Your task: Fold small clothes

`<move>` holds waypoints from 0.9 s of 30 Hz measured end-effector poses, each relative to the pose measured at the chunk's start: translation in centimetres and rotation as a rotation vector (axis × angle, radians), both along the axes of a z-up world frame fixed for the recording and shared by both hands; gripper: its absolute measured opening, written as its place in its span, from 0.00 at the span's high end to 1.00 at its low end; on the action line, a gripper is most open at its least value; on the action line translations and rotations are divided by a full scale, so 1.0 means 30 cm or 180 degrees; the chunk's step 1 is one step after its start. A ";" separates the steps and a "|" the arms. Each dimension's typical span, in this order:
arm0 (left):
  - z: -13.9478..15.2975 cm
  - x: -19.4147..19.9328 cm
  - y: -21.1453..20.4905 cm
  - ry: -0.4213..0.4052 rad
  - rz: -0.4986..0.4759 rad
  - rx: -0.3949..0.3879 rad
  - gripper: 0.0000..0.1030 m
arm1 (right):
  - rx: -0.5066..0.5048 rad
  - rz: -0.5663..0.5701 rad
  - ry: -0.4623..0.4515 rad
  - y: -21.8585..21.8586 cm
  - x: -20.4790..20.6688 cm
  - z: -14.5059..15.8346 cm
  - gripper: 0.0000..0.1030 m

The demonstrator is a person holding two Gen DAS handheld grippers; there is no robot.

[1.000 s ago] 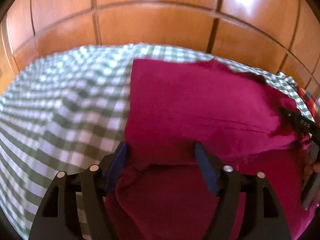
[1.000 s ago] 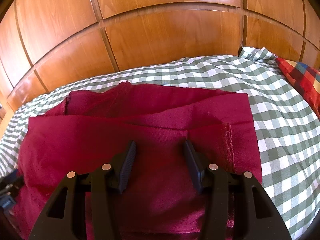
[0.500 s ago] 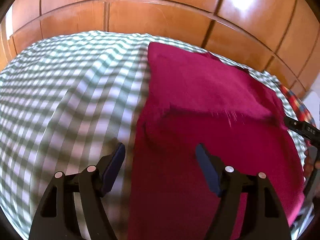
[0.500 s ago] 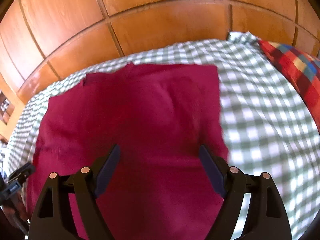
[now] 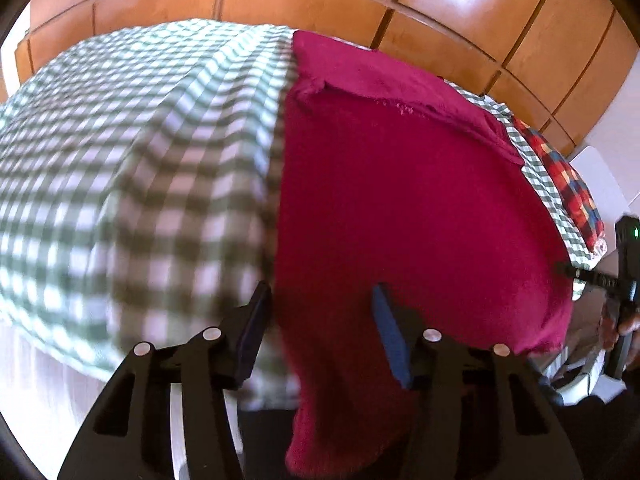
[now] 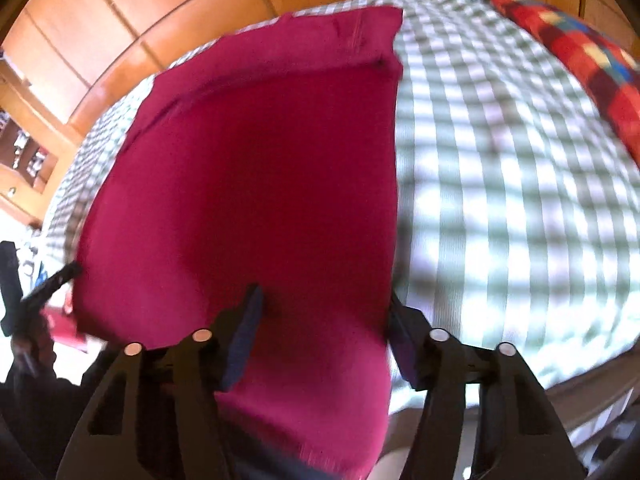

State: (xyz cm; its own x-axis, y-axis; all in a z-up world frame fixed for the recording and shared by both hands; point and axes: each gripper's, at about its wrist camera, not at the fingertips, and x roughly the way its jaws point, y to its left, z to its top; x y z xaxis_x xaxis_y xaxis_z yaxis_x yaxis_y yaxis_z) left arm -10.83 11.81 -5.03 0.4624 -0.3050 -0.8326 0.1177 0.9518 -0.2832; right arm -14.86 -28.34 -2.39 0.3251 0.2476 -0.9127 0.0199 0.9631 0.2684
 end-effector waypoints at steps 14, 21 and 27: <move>-0.031 -0.134 0.004 0.0359 -0.0549 -0.0106 0.91 | 0.0164 0.0277 0.0343 0.061 -0.062 -0.042 0.90; 0.153 -0.038 0.095 0.0015 -0.0449 -0.1062 0.91 | 0.0713 0.0203 -0.0228 0.047 0.014 0.157 0.90; 0.200 0.119 0.090 -0.0215 -0.0392 -0.1334 0.91 | 0.0929 -0.0096 -0.0532 -0.043 0.151 0.204 0.90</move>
State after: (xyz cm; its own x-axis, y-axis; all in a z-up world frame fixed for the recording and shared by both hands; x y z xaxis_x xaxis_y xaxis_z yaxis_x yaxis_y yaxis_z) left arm -7.27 14.53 0.97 0.4507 -0.6661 -0.5943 0.2546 0.7340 -0.6296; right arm -10.34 -29.63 3.73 0.4754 0.4787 -0.7381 -0.0204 0.8448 0.5347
